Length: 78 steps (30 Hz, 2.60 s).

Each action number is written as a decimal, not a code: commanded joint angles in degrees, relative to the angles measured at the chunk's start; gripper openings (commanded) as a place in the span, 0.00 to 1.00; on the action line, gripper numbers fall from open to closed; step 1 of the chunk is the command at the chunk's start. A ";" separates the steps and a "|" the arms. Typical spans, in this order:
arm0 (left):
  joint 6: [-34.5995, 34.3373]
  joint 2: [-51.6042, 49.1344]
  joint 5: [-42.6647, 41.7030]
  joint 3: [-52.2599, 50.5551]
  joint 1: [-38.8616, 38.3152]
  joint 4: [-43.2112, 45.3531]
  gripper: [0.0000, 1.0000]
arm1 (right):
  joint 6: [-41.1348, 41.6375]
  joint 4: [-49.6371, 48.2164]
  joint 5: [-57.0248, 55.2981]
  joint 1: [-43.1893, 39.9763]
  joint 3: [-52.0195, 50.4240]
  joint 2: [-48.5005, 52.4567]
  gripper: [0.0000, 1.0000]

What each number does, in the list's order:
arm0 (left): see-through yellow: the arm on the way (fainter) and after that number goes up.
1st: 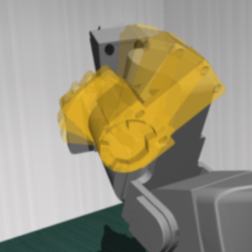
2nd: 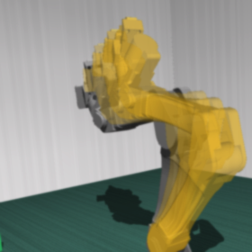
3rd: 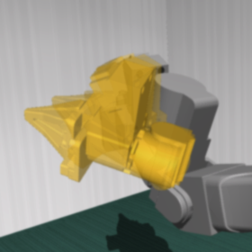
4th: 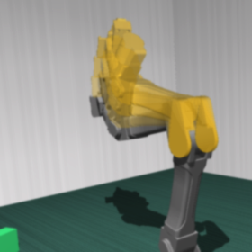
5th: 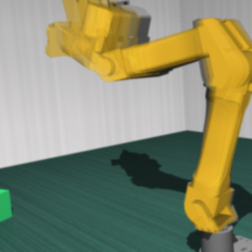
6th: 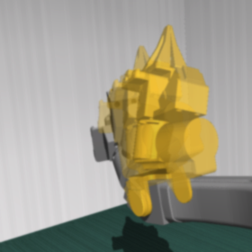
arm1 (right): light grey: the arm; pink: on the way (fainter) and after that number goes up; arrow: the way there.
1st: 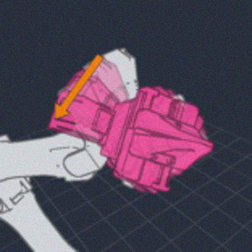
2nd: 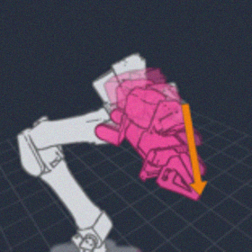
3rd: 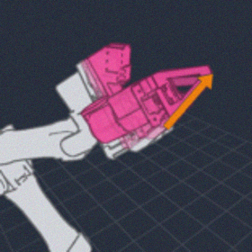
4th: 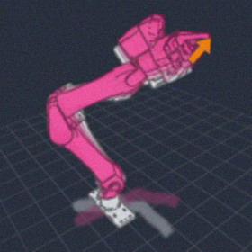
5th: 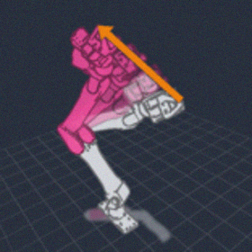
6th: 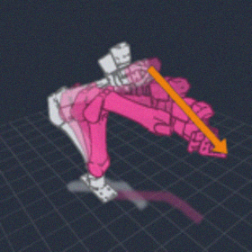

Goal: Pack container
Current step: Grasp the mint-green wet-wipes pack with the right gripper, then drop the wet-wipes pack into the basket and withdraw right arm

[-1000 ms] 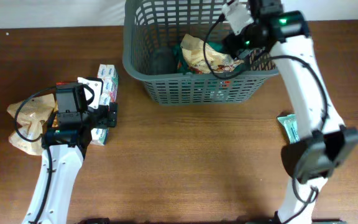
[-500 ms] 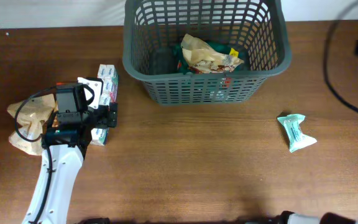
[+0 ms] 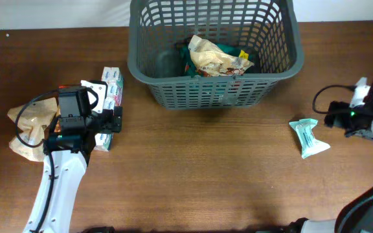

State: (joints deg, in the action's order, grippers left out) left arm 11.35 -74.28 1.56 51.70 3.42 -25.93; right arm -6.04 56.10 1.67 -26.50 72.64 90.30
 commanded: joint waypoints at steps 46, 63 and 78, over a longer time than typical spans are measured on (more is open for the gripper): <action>0.94 -0.17 0.20 1.11 0.24 0.13 0.99 | -12.66 -8.31 9.84 5.49 -7.17 20.83 0.03; 0.94 -0.17 0.20 1.11 0.24 0.13 0.99 | -5.25 18.75 26.18 10.75 54.34 12.00 0.04; 0.94 -0.17 0.20 1.11 0.24 0.13 0.99 | -30.62 15.87 13.38 36.11 67.28 17.64 0.04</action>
State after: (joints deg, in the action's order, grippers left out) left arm 11.38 -74.28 1.56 51.72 3.42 -25.93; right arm -28.40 72.90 20.67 7.77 140.44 103.66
